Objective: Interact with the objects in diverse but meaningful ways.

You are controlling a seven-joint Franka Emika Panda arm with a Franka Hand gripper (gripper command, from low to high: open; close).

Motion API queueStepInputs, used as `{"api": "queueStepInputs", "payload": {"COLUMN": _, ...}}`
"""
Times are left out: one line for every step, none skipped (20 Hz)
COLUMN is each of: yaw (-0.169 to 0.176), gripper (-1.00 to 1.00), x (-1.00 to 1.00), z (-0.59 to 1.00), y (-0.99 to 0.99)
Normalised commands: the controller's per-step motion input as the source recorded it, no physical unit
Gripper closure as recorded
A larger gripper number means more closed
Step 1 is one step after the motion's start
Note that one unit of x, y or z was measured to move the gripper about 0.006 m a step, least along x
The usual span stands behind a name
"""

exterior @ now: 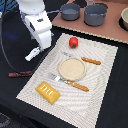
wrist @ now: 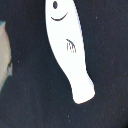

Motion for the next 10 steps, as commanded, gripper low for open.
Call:
{"api": "queueStepInputs", "payload": {"yaw": 0.042, "gripper": -1.00, "x": -0.24, "z": -0.33, "y": -0.20}}
{"api": "queueStepInputs", "payload": {"yaw": 0.042, "gripper": -1.00, "x": -0.25, "z": -0.33, "y": -0.19}}
{"api": "queueStepInputs", "payload": {"yaw": 0.039, "gripper": -1.00, "x": -0.28, "z": -0.36, "y": -0.19}}
{"api": "queueStepInputs", "payload": {"yaw": 0.039, "gripper": -1.00, "x": -0.25, "z": -0.37, "y": -0.15}}
{"api": "queueStepInputs", "payload": {"yaw": 0.043, "gripper": -1.00, "x": -0.23, "z": -0.39, "y": -0.13}}
{"api": "queueStepInputs", "payload": {"yaw": 0.043, "gripper": -1.00, "x": -0.25, "z": -0.44, "y": -0.14}}
{"api": "queueStepInputs", "payload": {"yaw": 0.039, "gripper": -1.00, "x": -0.23, "z": -0.47, "y": -0.14}}
{"api": "queueStepInputs", "payload": {"yaw": 0.034, "gripper": -1.00, "x": -0.21, "z": -0.45, "y": -0.13}}
{"api": "queueStepInputs", "payload": {"yaw": 0.035, "gripper": -1.00, "x": -0.21, "z": -0.40, "y": -0.12}}
{"api": "queueStepInputs", "payload": {"yaw": 0.038, "gripper": -1.00, "x": -0.17, "z": -0.40, "y": -0.08}}
